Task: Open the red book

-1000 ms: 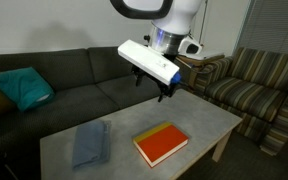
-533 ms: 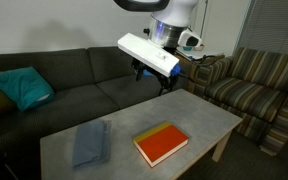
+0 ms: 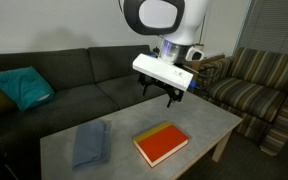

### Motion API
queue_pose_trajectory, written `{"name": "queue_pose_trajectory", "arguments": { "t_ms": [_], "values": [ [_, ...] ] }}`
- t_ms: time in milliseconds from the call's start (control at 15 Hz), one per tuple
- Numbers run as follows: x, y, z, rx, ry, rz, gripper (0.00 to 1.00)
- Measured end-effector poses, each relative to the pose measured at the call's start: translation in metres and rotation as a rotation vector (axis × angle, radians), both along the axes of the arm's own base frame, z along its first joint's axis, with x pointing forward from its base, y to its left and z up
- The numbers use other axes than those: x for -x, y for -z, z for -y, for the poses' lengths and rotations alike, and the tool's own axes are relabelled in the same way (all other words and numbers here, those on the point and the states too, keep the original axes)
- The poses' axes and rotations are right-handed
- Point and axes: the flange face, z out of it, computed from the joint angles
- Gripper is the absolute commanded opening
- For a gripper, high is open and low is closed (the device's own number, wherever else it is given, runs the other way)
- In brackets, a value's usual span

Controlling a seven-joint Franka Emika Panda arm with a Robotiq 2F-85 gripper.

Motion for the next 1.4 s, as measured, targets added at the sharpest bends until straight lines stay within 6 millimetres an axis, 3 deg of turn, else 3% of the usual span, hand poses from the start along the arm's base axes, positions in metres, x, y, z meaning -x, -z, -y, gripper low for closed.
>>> {"name": "queue_pose_trajectory", "arguments": {
  "t_ms": [333,733,1400],
  "values": [
    [-0.020,0.055,0.034,0.072,0.076,-0.011,1.00],
    [-0.027,0.125,0.052,0.087,0.152,-0.069,1.00],
    [-0.032,0.129,0.056,0.084,0.160,-0.061,1.00]
  ]
}}
